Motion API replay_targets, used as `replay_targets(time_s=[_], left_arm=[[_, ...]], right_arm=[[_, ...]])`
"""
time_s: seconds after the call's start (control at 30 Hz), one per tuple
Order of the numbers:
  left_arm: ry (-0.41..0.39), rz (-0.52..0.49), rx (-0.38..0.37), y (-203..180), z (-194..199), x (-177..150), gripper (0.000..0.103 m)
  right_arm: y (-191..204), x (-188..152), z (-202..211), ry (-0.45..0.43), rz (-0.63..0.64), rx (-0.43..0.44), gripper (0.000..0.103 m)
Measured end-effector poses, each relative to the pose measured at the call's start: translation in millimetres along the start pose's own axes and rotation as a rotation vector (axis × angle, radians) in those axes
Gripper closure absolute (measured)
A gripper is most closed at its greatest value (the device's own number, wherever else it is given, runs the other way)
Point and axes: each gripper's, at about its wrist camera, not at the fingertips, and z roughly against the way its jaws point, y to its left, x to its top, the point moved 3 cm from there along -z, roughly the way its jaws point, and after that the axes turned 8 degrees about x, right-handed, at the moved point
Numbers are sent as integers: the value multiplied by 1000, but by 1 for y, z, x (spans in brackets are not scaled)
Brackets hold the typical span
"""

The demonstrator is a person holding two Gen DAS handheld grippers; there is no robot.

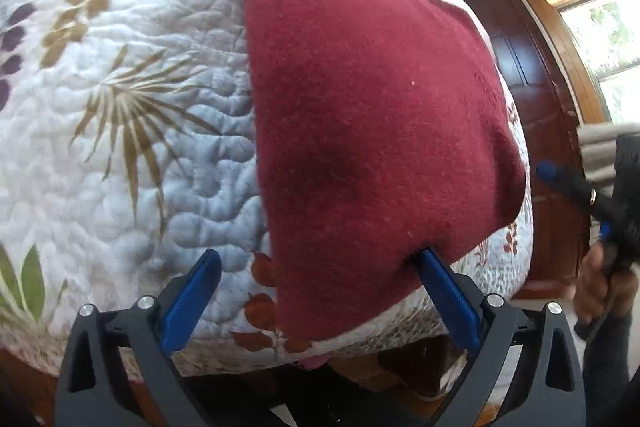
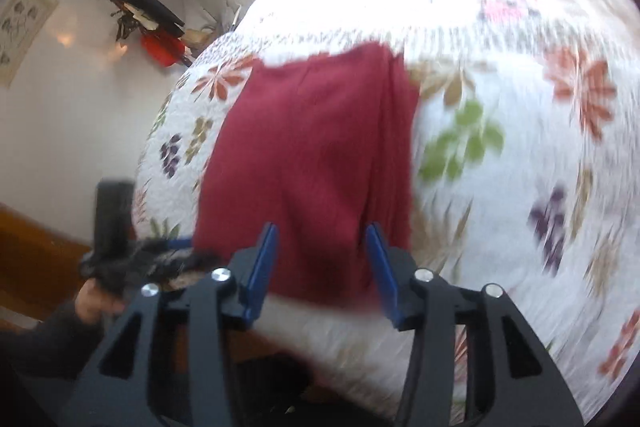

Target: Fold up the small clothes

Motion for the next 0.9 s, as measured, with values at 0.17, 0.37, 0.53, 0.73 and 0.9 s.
replay_targets(time_s=[0.17,0.37,0.53,0.73,0.9], left_arm=[[-164,18,121,-12,39,-11,4],[-518,-28,372,-51,154,-40,4],[-574,-42,440,-111,270,-48,4],[-488,-65,521,-119,284,-53,4],[-444,-50,411,-120,280,-93,4]], right_arm=[[21,17,-8,-53,143,-128,38],[75,-2,61,-257,297,-433,5],[148,-16,187,-602,341,-510,3],[145,-47,141,-303,191,-500,3],[159,-69,119,-206,117,-548,3]])
